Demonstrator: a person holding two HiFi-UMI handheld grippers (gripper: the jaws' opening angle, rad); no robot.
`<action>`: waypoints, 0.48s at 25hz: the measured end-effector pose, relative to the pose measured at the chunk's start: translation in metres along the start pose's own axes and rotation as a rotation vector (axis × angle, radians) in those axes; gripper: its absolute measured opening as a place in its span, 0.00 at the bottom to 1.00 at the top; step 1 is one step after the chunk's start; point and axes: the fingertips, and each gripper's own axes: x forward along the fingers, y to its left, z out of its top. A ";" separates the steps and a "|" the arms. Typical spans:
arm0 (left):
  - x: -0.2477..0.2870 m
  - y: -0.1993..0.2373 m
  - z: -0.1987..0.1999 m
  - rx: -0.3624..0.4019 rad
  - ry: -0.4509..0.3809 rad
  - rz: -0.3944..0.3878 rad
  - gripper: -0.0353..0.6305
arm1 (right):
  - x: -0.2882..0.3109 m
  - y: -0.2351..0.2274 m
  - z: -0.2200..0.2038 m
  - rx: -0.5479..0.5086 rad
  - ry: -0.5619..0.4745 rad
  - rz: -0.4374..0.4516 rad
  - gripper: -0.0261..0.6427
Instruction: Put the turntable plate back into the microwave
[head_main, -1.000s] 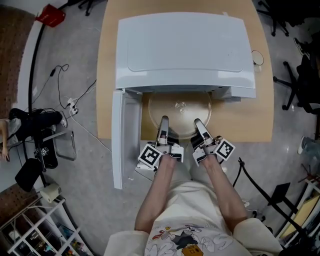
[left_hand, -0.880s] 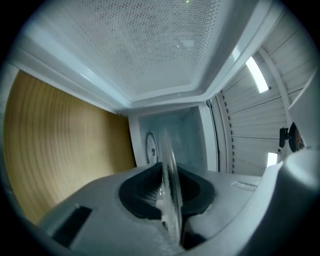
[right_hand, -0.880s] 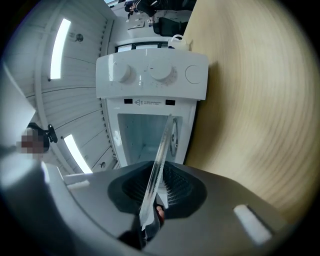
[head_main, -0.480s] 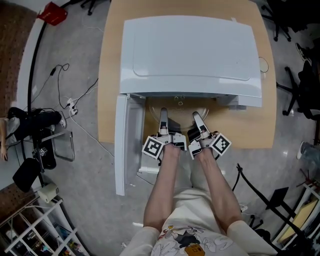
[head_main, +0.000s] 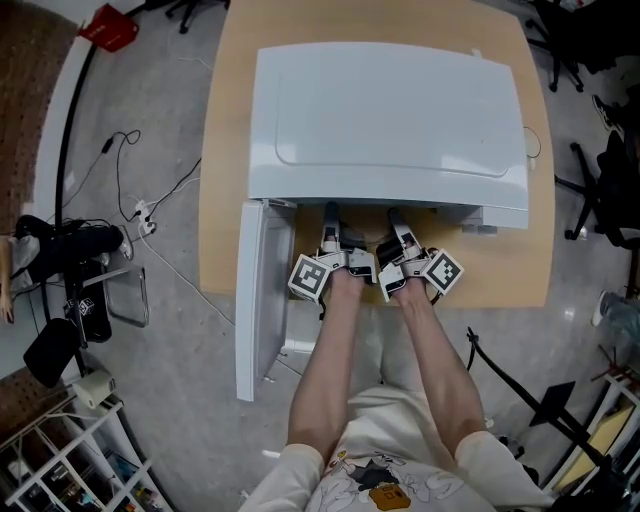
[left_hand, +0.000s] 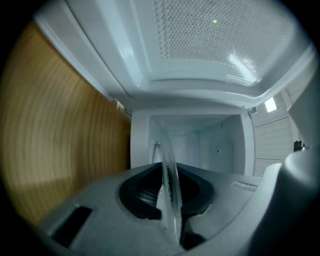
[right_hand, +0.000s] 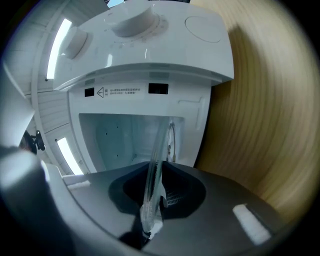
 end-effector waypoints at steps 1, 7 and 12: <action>0.002 0.001 0.001 -0.005 0.000 0.003 0.09 | 0.003 -0.001 0.000 0.008 0.000 -0.004 0.11; -0.001 0.009 -0.001 0.027 0.053 0.024 0.13 | 0.013 -0.003 -0.001 0.012 0.003 -0.014 0.10; -0.016 0.004 -0.014 0.003 0.104 0.018 0.23 | 0.016 -0.007 0.004 0.022 -0.014 -0.028 0.09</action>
